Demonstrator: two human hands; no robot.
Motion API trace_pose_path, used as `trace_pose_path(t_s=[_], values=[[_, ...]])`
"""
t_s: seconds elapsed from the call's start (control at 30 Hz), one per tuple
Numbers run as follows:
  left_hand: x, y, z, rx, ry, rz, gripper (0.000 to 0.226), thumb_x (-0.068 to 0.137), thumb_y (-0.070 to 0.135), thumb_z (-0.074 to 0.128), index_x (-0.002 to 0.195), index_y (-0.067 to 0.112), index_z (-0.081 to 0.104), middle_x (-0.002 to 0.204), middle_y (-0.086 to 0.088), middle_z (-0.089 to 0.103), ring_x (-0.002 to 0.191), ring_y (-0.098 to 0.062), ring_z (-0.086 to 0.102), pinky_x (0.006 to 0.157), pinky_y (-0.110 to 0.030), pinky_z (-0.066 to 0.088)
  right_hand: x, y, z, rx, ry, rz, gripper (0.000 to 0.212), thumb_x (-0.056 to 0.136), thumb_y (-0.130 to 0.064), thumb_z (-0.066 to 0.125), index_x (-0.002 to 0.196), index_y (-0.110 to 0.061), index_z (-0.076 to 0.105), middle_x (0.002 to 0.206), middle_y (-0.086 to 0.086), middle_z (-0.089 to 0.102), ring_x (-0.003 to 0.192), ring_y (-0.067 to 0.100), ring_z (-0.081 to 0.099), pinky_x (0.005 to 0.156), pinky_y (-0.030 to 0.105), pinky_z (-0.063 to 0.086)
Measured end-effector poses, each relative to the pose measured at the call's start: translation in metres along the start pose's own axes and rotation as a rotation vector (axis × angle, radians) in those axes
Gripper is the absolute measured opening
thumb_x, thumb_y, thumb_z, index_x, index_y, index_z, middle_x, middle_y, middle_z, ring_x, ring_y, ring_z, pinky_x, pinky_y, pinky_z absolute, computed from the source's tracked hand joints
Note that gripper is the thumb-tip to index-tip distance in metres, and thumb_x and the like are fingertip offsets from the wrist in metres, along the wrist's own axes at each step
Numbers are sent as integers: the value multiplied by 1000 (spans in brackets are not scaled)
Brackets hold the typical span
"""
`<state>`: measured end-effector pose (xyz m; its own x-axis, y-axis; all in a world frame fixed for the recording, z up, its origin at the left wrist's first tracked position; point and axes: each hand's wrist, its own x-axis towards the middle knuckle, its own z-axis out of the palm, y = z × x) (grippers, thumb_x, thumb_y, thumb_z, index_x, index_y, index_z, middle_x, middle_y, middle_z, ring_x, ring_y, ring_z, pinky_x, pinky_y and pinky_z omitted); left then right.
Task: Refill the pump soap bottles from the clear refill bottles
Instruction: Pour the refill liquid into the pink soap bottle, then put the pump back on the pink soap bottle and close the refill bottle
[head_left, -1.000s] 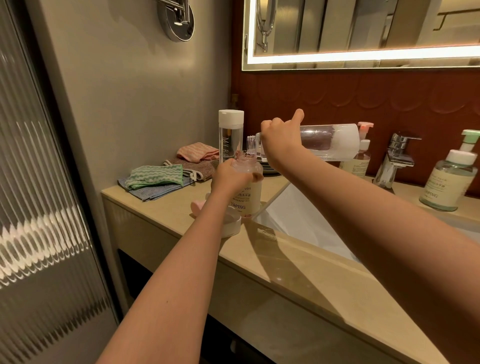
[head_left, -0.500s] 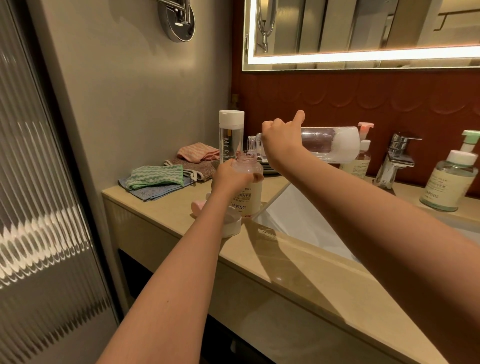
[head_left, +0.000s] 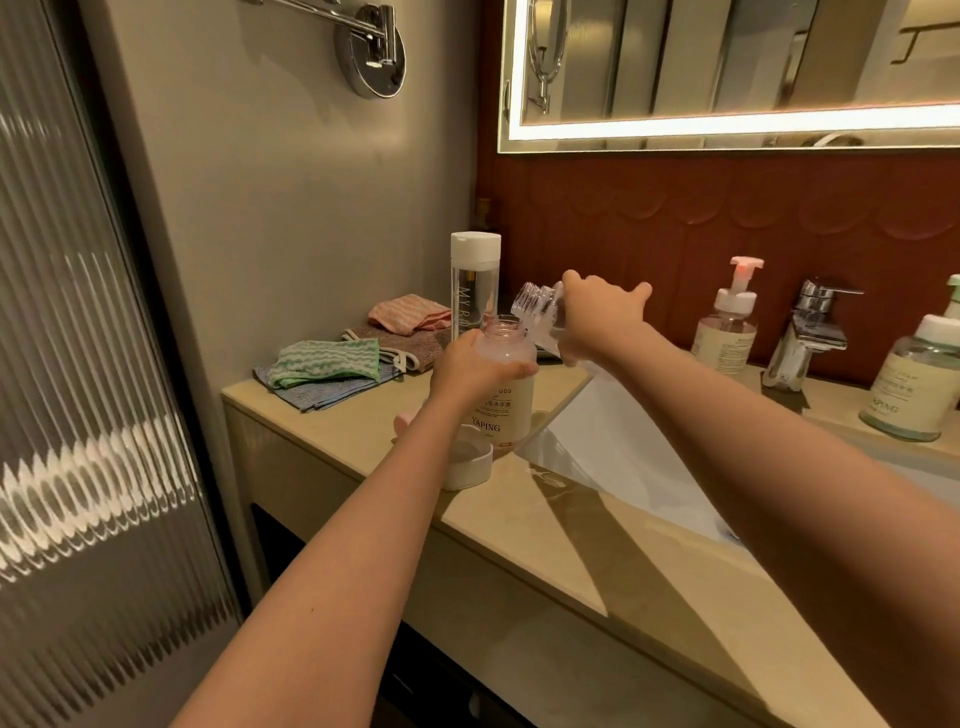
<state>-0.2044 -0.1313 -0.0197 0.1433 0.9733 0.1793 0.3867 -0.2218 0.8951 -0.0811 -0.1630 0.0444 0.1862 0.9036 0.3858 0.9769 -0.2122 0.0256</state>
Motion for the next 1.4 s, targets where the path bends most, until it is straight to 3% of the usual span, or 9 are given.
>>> trace_pose_path(t_s=[0.13,0.33,0.43,0.5,0.77,1.0,1.1,1.23,1.4], values=[[1,7,-10,44,-120,3,79,66,38,80,133,15,45,133,-5,52,121,-26,47,101,-44,41,12,5,14,258,-7,75,57,73,-20,74,120,-14,42,119,8,50,109,30,52,99,49,29],[6,11,-31,163,-315,-66,92,76,4,66,149,13,11,149,-7,32,133,-25,35,107,-39,34,37,9,23,721,65,201,75,62,-30,84,122,-11,43,123,9,52,113,26,50,92,38,46],[9,5,-39,228,-308,-39,68,85,-3,53,145,11,25,137,-1,41,116,-14,40,92,-26,41,43,2,30,873,57,263,80,63,-31,85,126,-10,43,126,8,52,116,25,50,90,34,45],[11,-1,-43,284,-286,-51,63,86,-4,49,144,10,29,143,-8,40,112,-16,42,82,-22,38,46,-3,38,936,47,289,81,63,-32,85,128,-10,43,128,8,52,118,24,50,92,34,45],[19,-23,-56,376,-207,-105,54,89,12,55,140,9,38,146,-8,40,130,-24,41,100,-31,36,53,-8,52,1092,30,333,82,69,-29,82,134,-9,38,136,7,48,126,24,45,98,33,41],[25,-40,-46,569,-226,-156,74,82,45,64,142,12,35,147,-5,37,130,-24,42,103,-36,38,57,-7,56,1166,-33,351,97,65,-32,84,141,-8,30,143,9,42,130,27,41,104,41,38],[26,-42,-44,672,-214,-173,70,77,48,68,133,11,48,134,-6,52,119,-24,52,97,-38,44,56,-2,57,1171,-73,354,103,66,-37,82,145,-8,22,147,11,36,133,30,37,105,43,36],[27,-40,-44,676,-204,-189,44,72,41,75,99,8,66,89,-8,70,81,-25,69,76,-36,57,48,7,52,1144,28,379,89,77,-44,72,143,-9,26,146,11,35,130,28,39,100,37,39],[19,-29,-52,806,-35,-130,42,67,36,77,100,12,65,95,-5,67,86,-24,65,79,-38,56,26,15,47,999,217,332,41,81,-29,65,114,-12,49,118,8,54,94,17,50,78,32,44]])
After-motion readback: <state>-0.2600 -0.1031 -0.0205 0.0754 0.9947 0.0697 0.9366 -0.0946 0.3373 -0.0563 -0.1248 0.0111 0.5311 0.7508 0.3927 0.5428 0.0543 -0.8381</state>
